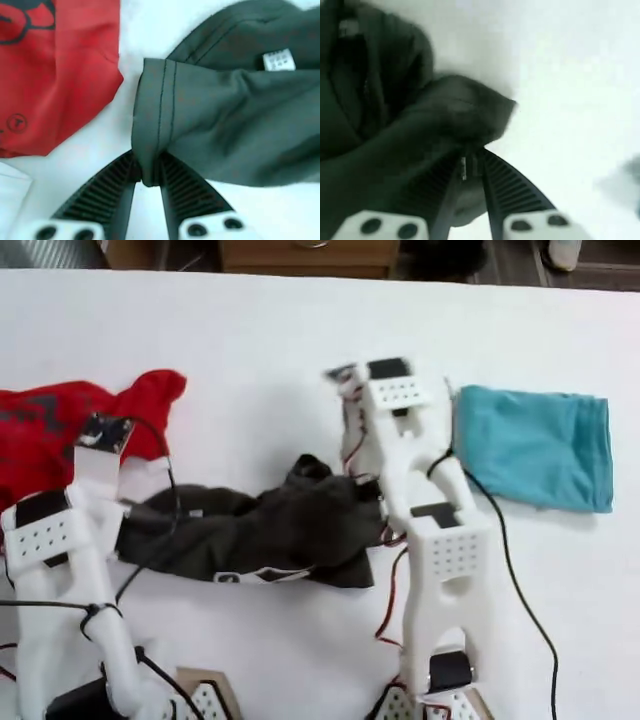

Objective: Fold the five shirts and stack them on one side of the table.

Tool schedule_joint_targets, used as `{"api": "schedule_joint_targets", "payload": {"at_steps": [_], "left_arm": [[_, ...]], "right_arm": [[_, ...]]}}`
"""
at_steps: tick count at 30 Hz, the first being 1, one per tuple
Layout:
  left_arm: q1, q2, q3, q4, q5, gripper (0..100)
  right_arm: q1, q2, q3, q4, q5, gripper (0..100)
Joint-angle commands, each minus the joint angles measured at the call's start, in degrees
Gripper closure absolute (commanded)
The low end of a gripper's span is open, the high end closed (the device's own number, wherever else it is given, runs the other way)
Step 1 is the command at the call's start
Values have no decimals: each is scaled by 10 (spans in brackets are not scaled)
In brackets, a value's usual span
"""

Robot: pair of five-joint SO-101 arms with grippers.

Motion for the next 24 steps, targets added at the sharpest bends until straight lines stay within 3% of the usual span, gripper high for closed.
{"api": "schedule_joint_targets", "payload": {"at_steps": [1, 8, 12, 14, 18, 24], "left_arm": [[18, -14, -51, -6, 25, 975], [75, -14, -194, 61, 45, 975], [98, -14, -199, 91, 48, 975], [96, -14, -173, 89, 45, 975], [73, -15, -111, 52, 44, 975], [49, -15, -57, 22, 12, 975]], "right_arm": [[40, -79, -62, 10, 3, 977], [55, -225, -69, 10, 5, 978], [51, -233, -23, 9, 0, 975], [52, -211, 24, 7, -17, 924], [39, -144, 65, -10, -15, 709], [19, -68, 64, -81, -4, 690]]}}
